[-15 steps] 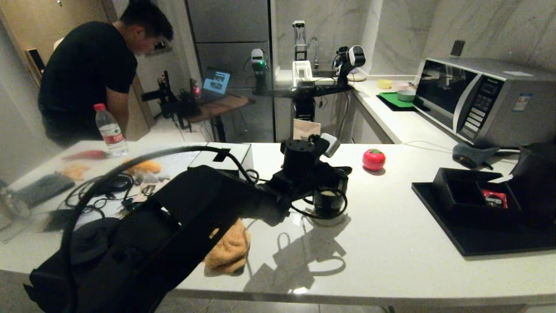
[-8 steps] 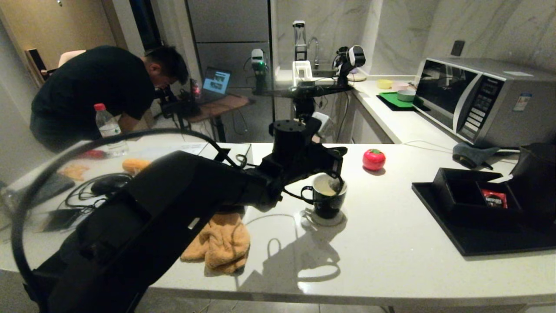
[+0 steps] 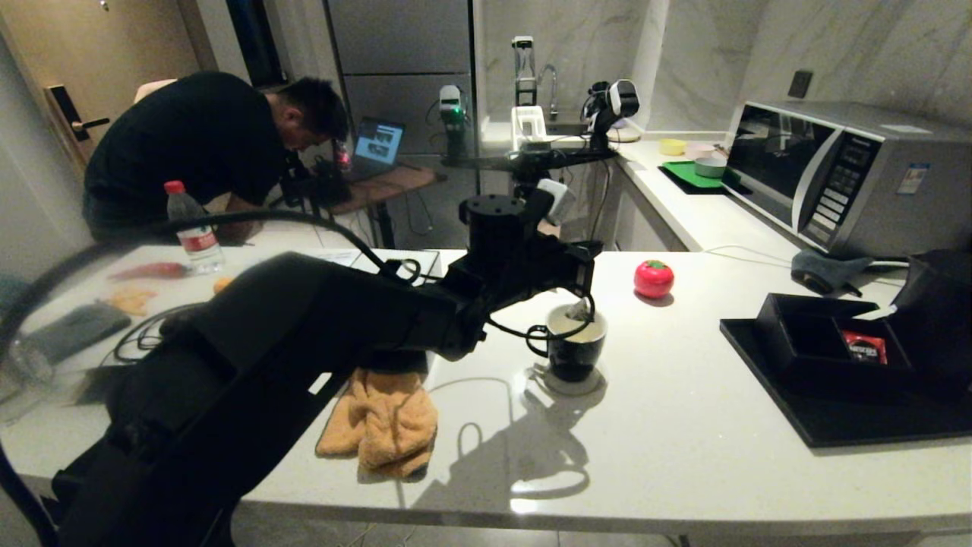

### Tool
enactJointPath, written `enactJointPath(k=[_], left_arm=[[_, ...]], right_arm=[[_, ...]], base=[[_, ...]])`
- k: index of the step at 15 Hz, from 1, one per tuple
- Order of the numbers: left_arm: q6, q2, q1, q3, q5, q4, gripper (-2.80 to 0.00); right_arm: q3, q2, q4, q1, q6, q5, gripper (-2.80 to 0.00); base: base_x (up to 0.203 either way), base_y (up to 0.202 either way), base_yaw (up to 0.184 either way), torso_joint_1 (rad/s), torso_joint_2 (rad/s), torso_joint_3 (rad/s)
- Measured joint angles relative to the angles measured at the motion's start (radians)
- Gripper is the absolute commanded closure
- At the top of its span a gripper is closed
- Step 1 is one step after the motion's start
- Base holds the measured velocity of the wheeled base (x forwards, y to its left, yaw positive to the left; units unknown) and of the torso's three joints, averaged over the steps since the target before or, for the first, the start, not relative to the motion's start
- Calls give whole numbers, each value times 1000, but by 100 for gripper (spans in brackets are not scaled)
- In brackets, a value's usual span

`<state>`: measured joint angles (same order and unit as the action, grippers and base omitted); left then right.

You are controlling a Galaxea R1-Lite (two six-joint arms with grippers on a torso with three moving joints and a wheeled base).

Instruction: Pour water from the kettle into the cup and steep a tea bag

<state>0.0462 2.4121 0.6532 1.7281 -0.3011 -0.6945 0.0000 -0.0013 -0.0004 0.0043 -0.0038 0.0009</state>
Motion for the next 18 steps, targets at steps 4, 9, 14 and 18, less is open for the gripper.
enactJointPath(k=[4, 9, 14, 18], left_arm=[[-2, 44, 4, -6, -1, -34, 0], [-1, 125, 4, -7, -1, -148, 0], [2, 177, 3, -8, -1, -200, 0], [2, 180, -2, -4, -1, -196, 0]], right_arm=[[0, 0, 0, 0, 0, 0, 0], [0, 0, 0, 0, 0, 0, 0], [0, 0, 0, 0, 0, 0, 0], [0, 0, 0, 0, 0, 0, 0]], base=[[0, 0, 0, 0, 0, 0], [0, 0, 0, 0, 0, 0], [0, 0, 0, 0, 0, 0], [0, 0, 0, 0, 0, 0]])
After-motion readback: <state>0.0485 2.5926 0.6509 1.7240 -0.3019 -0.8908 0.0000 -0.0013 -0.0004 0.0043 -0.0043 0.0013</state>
